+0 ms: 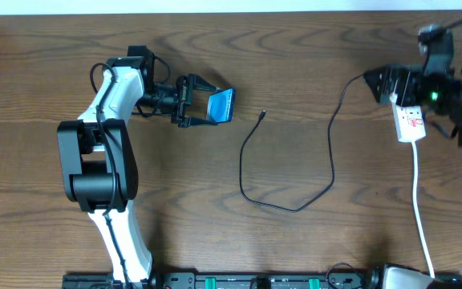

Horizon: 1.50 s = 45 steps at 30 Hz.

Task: Plug charger to phone and switch on socket
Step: 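Move the right gripper up and left toward the held phone, then grasp the phone's side edge with the right gripper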

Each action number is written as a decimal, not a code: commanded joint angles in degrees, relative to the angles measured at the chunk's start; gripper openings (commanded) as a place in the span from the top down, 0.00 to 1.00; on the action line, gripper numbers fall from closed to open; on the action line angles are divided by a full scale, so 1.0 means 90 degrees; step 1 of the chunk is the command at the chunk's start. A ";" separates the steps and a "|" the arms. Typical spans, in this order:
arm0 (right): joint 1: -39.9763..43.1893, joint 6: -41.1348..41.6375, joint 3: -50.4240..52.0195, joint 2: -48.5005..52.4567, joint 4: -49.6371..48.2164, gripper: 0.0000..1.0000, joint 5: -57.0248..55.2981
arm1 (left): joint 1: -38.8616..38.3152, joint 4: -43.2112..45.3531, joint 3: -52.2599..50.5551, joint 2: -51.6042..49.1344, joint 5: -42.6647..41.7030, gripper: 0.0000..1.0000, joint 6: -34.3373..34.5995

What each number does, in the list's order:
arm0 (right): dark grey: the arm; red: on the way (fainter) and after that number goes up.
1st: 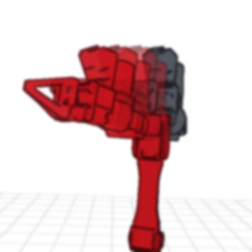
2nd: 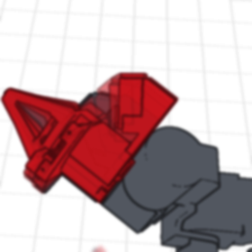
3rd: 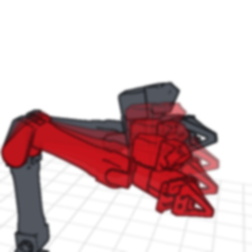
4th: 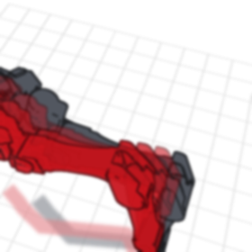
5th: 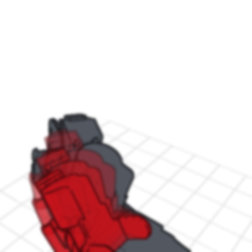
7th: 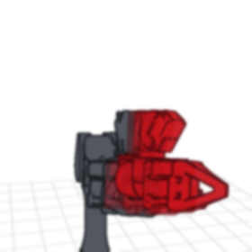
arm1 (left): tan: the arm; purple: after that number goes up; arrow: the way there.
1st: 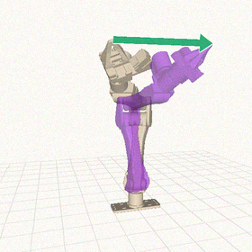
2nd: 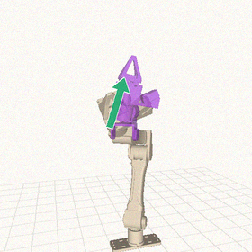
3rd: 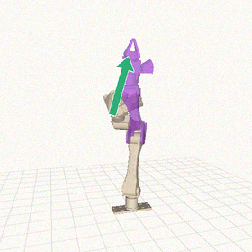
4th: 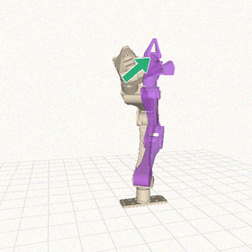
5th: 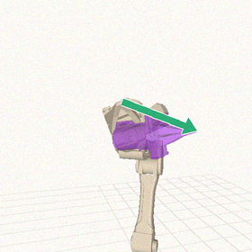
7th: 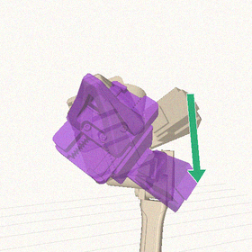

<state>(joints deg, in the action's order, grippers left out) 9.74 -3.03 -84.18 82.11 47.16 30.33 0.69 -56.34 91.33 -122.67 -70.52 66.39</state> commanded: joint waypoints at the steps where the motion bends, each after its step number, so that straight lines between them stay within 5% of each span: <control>1: -0.0092 -0.0027 -0.0495 0.0177 -0.0129 0.01 0.0291 | 0.0015 -0.0017 0.0194 0.0287 -0.0049 0.43 0.0299; 10: -0.0129 0.0143 -0.0459 0.0206 -0.0928 0.01 0.1236 | -0.0236 0.0017 0.0194 0.0287 0.1525 0.43 0.1195; 20: -0.0971 0.1559 -0.0459 0.1190 -0.1168 0.20 0.0906 | -0.0729 0.0578 0.0194 0.0287 0.2943 0.44 0.1545; 35: -0.2293 0.3689 -0.0459 0.3045 -0.1394 0.35 0.0906 | -0.0920 0.1158 0.0194 0.0287 0.3135 0.44 0.1994; 45: -0.2970 0.4262 -0.0459 0.3667 -0.1991 0.38 0.0901 | -0.0920 0.1163 0.0194 0.0287 0.3133 0.44 0.2072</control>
<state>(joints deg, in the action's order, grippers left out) -15.59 32.73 -87.48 114.30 30.11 37.76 -7.62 -45.95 91.33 -122.67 -41.80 84.23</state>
